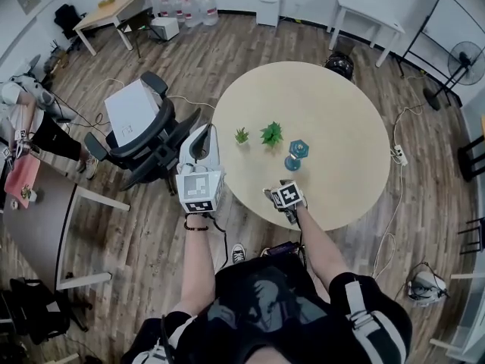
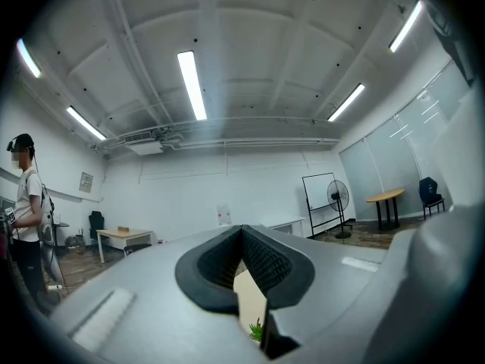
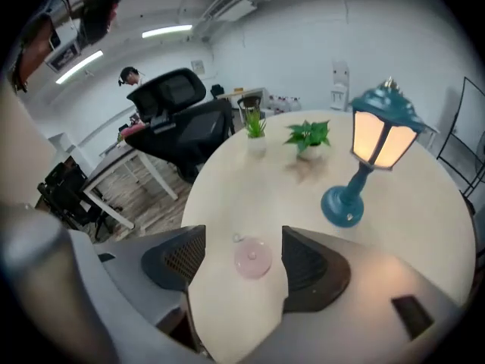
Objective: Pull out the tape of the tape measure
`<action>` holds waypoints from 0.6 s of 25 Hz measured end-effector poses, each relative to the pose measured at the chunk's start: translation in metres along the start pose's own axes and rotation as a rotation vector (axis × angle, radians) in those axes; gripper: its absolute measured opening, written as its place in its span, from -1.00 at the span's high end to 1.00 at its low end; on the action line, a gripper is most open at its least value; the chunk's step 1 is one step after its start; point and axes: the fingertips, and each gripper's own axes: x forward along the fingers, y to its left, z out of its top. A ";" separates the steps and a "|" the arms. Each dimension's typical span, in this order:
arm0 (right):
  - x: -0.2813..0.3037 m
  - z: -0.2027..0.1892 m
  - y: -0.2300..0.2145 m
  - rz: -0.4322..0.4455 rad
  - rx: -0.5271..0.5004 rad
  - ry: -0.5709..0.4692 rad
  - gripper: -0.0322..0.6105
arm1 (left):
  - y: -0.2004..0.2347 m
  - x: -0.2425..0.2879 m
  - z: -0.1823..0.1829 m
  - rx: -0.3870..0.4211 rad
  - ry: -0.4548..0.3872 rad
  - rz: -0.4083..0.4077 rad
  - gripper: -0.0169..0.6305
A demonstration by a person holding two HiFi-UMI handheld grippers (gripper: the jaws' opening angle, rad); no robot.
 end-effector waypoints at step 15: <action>0.044 -0.058 -0.016 -0.094 -0.098 0.252 -0.02 | 0.008 -0.019 -0.011 0.025 0.044 0.018 0.94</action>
